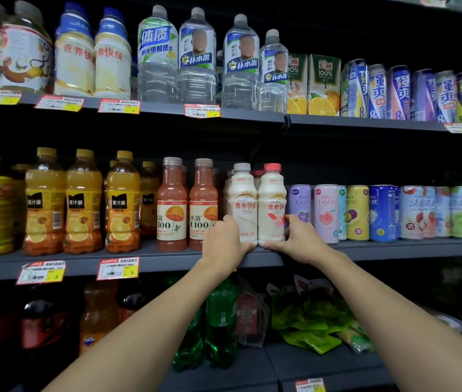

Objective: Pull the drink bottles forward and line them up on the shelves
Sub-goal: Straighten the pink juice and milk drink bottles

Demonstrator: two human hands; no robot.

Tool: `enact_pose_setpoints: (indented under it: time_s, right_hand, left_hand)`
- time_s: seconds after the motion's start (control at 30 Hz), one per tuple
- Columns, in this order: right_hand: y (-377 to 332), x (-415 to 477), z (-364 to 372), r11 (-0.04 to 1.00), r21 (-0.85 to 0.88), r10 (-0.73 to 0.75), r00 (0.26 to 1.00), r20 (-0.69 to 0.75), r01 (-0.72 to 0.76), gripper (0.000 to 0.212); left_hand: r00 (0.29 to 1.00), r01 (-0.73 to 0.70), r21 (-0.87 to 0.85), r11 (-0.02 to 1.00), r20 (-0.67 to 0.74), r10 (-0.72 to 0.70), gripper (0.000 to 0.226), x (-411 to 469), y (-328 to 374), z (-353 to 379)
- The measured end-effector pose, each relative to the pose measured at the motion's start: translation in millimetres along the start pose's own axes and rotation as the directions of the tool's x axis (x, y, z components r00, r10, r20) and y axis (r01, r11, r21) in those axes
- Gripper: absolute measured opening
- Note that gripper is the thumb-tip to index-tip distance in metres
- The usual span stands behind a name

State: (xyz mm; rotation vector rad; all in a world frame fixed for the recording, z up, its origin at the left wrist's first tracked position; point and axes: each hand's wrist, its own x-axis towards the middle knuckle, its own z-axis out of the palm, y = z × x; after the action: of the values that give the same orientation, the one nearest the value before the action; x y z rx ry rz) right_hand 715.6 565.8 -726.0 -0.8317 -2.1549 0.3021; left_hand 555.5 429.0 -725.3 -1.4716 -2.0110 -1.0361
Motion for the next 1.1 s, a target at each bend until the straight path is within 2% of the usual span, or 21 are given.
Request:
enact_pose_setpoints:
  time_s: [0.27,0.37,0.43,0.5,0.6,0.7,0.77,0.87,0.93,0.97,1.03,1.1]
  right_hand:
    - [-1,-3,4,0.999,0.044,-0.025,1.0,0.006,0.025,0.072]
    - [-3,-8,5,0.999,0.051,0.008,1.0,-0.024,-0.007,0.075]
    - [-6,-17,8,0.991,0.127,0.058,0.993,-0.102,-0.045,0.078]
    - [-7,-27,16,0.988,0.143,0.087,0.965,-0.247,-0.052,0.077]
    - [-13,-47,35,0.999,0.029,0.039,0.877,-0.479,-0.028,0.056]
    - [-27,-66,56,0.998,-0.062,-0.034,0.802,-0.596,-0.003,0.038]
    - [-33,-76,72,0.999,-0.034,-0.033,0.787,-0.616,0.015,0.032]
    - [-41,-89,97,0.998,0.039,-0.016,0.758,-0.653,0.055,0.026]
    - [-44,-101,115,0.99,0.096,-0.012,0.741,-0.672,0.104,0.022]
    - [-44,-107,126,0.987,0.11,-0.015,0.739,-0.674,0.12,0.021]
    - [-40,-122,149,0.986,0.127,-0.002,0.759,-0.651,0.112,0.021]
    - [-34,-134,174,0.99,0.131,0.036,0.81,-0.586,0.051,0.026]
  left_hand:
    - [1.0,-0.005,0.035,0.999,-0.025,0.006,0.058,1,0,4]
    - [1.0,0.024,0.061,0.998,-0.001,-0.024,0.061,-1,0,2]
    - [0.998,0.061,0.026,0.998,0.009,-0.061,0.064,-2,-2,-2]
    - [0.998,0.05,-0.01,0.999,-0.026,-0.05,0.063,-8,-5,-5]
    - [0.987,-0.038,-0.001,0.999,-0.157,0.038,0.053,-22,-11,-8]
    - [0.95,-0.141,0.028,0.99,-0.278,0.143,0.038,-41,-21,-8]
    - [0.904,-0.235,0.012,0.972,-0.363,0.224,0.031,-53,-32,-3]
    - [0.795,-0.369,0.049,0.928,-0.5,0.342,0.024,-74,-55,10]
    - [0.737,-0.443,0.064,0.894,-0.542,0.404,0.021,-91,-73,24]
    - [0.729,-0.469,0.055,0.882,-0.539,0.421,0.02,-101,-83,33]
    - [0.764,-0.468,0.014,0.884,-0.496,0.412,0.02,-124,-104,52]
    - [0.839,-0.391,-0.035,0.92,-0.423,0.341,0.021,-143,-124,69]
